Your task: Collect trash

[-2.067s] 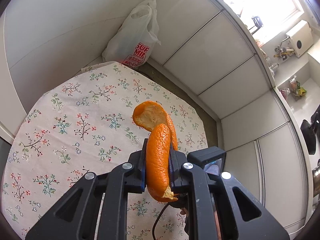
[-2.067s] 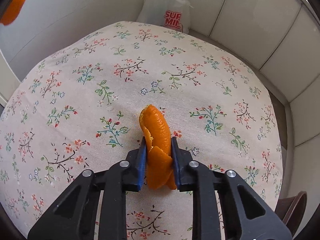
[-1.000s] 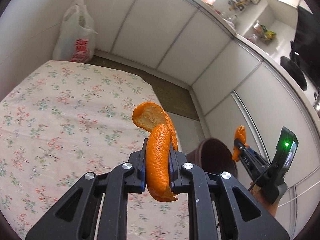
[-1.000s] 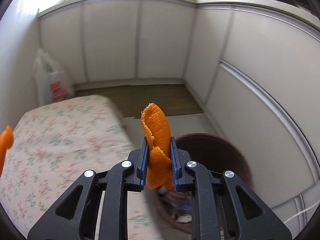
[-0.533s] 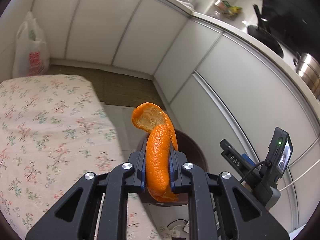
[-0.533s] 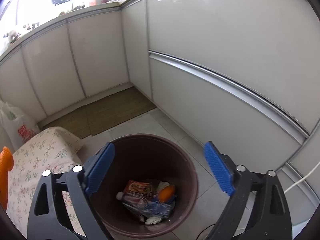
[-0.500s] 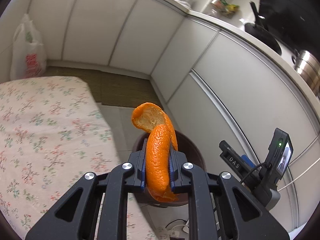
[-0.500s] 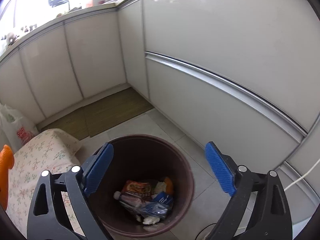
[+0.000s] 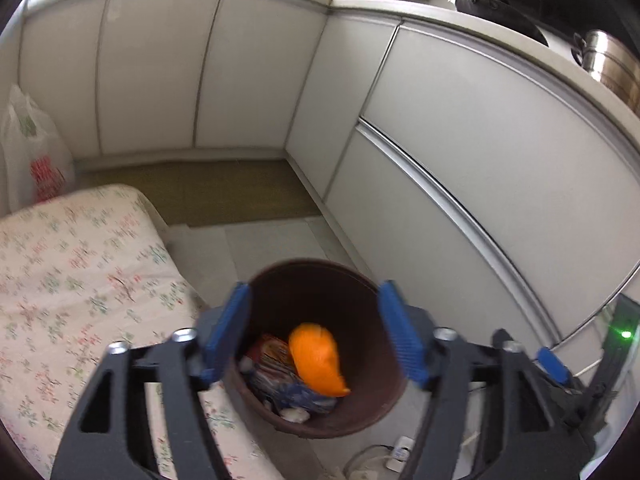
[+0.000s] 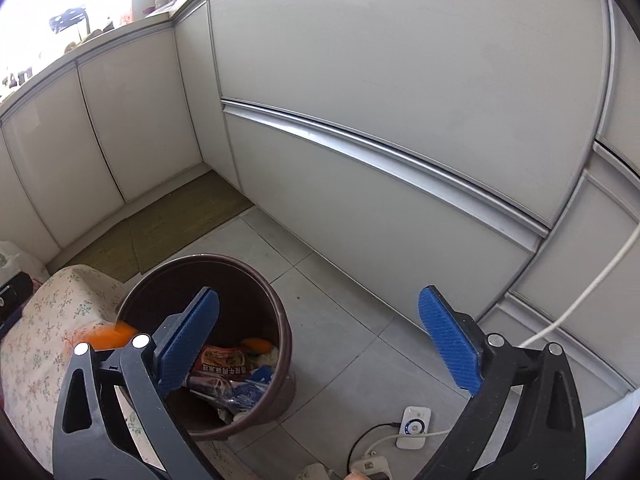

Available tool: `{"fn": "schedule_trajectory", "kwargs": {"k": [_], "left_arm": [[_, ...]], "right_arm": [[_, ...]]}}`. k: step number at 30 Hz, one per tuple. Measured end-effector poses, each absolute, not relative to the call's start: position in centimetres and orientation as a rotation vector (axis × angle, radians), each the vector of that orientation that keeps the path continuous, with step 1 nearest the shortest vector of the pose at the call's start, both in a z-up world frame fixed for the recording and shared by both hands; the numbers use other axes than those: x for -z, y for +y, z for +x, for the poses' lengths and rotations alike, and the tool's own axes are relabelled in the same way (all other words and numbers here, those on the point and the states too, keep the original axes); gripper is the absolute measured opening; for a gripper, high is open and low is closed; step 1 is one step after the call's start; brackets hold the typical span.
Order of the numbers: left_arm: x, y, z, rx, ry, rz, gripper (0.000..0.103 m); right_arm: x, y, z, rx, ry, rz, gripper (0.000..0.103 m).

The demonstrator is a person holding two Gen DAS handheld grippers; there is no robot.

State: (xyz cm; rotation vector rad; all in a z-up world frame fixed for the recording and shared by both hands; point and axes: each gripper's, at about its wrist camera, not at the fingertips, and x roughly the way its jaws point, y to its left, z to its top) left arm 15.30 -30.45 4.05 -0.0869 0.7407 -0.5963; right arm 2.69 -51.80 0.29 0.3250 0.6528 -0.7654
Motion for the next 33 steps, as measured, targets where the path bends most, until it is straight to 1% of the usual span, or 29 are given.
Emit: {"fn": "schedule_trajectory", "kwargs": {"k": [2,3,5,7,10,14,18,24,33], "left_arm": [[-4.2,-30.4,13.9,0.563,0.683,-0.027,0.085],[-4.3,-30.4,13.3,0.534,0.654,0.006,0.086],[-4.7,-30.4,11.6,0.467,0.573,0.072,0.096],[-5.0,-30.0,10.1,0.421,0.507,0.104,0.096],[-5.2,-29.3,8.4,0.372,0.468,0.108,0.096],[-4.2,-28.1,7.0,0.356,0.565,0.149,0.096],[-3.4,-25.4,4.9,0.338,0.578,0.112,0.096],[-2.6,-21.1,3.3,0.336,0.619,0.034,0.096],[-2.2,-19.0,2.5,0.348,0.617,0.010,0.096]], "right_arm": [[-0.4,-51.4,1.9,0.753,0.642,0.327,0.096],[-0.6,-51.1,1.7,0.751,0.634,0.324,0.096],[-0.8,-50.3,1.0,0.741,0.618,0.306,0.096],[-1.3,-49.1,-0.2,0.742,0.585,0.289,0.096],[-1.6,-47.7,-1.6,0.716,0.534,0.288,0.096],[-1.9,-45.4,-3.6,0.680,0.467,0.263,0.096],[-1.7,-42.9,-5.4,0.639,0.407,0.250,0.096],[-1.2,-39.9,-6.6,0.594,0.384,0.220,0.096],[-0.4,-37.8,-6.1,0.552,0.428,0.194,0.096]]}}
